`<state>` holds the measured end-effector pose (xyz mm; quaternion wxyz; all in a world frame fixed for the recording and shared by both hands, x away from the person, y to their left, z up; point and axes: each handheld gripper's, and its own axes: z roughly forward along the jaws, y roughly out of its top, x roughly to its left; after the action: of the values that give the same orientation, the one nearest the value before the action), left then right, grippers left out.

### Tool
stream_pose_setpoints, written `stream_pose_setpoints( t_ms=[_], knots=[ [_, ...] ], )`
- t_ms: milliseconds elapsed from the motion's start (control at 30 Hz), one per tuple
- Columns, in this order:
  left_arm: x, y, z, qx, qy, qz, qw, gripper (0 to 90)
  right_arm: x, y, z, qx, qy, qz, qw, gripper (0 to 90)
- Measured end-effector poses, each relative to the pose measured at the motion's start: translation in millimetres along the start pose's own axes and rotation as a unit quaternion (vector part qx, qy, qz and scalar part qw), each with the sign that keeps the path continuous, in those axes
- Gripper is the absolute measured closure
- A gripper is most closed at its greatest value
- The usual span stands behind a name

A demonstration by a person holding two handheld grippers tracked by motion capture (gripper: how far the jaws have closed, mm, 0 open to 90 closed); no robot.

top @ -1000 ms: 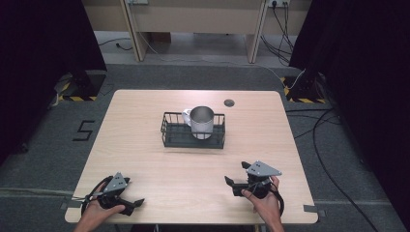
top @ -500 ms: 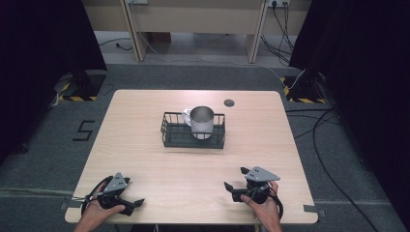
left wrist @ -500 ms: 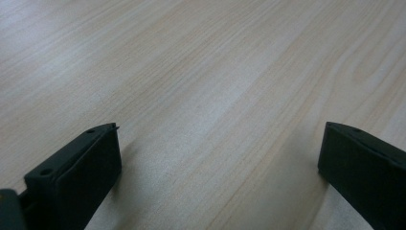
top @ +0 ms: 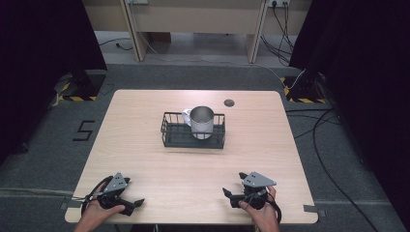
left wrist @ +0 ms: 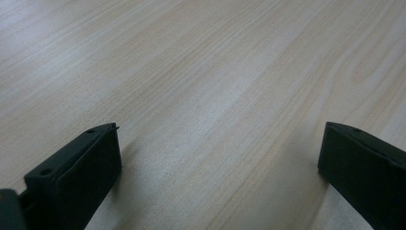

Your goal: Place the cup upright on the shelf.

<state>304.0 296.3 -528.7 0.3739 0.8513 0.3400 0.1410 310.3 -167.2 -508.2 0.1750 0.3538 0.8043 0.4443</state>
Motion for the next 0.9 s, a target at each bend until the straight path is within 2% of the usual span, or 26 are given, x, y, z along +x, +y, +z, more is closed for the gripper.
stream_pose_setpoints(
  t_ms=[300,567,733,800,900],
  knots=[
    [0.0,0.0,-0.1,0.000,0.000,0.000,1.0000,0.3,4.3,-8.1,-1.7,0.016,-0.006,0.000,0.9998,15.3],
    [0.0,0.0,0.0,0.000,0.000,0.000,1.0000,0.3,10.6,-14.4,-1.7,0.037,-0.015,-0.012,0.9991,15.3],
    [0.0,0.0,0.0,0.000,0.000,0.000,1.0000,0.3,16.4,-17.6,-1.3,0.065,-0.021,-0.018,0.9975,15.3],
    [0.0,0.0,0.0,0.000,0.000,0.001,1.0000,0.3,18.2,-20.3,0.4,0.077,-0.021,-0.012,0.9967,14.0],
    [0.0,0.0,0.0,0.000,0.000,0.001,1.0000,0.3,19.4,-22.8,0.4,0.067,-0.023,-0.005,0.9974,13.7]
  ],
)
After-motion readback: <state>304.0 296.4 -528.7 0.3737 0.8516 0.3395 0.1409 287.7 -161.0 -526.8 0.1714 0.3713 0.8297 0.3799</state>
